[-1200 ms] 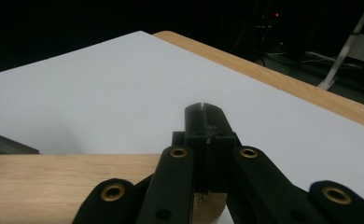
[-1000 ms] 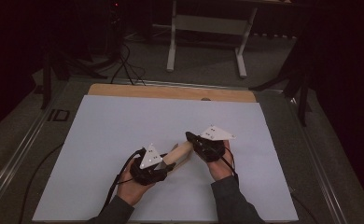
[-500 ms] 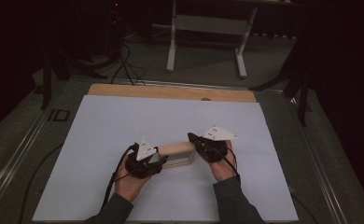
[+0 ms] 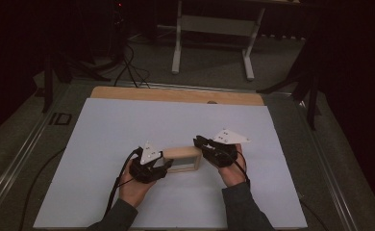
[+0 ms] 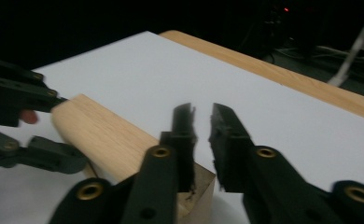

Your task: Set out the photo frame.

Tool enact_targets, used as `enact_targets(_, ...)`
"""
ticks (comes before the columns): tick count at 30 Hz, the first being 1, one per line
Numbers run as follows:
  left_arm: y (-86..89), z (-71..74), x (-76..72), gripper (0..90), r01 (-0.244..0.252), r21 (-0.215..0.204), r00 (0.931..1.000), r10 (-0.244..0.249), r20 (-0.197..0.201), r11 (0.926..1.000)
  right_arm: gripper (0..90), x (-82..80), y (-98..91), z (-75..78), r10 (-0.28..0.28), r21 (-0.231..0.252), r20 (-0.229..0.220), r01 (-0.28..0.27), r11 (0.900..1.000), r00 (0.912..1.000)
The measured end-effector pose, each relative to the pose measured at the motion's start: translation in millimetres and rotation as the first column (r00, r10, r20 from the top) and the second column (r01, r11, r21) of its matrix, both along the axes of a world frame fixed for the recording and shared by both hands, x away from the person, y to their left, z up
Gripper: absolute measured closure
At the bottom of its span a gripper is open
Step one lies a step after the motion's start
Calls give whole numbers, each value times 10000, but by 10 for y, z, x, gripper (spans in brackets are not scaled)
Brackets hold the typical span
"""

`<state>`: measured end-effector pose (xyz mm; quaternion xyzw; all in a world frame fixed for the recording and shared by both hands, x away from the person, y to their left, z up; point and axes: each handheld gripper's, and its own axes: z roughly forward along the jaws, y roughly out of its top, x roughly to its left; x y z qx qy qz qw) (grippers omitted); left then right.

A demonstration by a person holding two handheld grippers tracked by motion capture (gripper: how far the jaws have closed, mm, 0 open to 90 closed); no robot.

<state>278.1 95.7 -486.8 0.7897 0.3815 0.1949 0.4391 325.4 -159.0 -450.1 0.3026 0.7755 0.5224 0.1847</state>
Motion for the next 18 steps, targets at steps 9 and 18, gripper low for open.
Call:
enact_targets(9, 4, 0, 7, 532, 19, -39, 10000, -19, -31, 10000, 501, -30, -65, 72, 589, -27, -83, -589, 9983, 9982)
enact_targets(18, 11, 1, 15, 530, 25, -188, 10000, -26, -49, 9998, 354, -39, -43, 16, 964, -357, -380, -977, 9946, 9946)
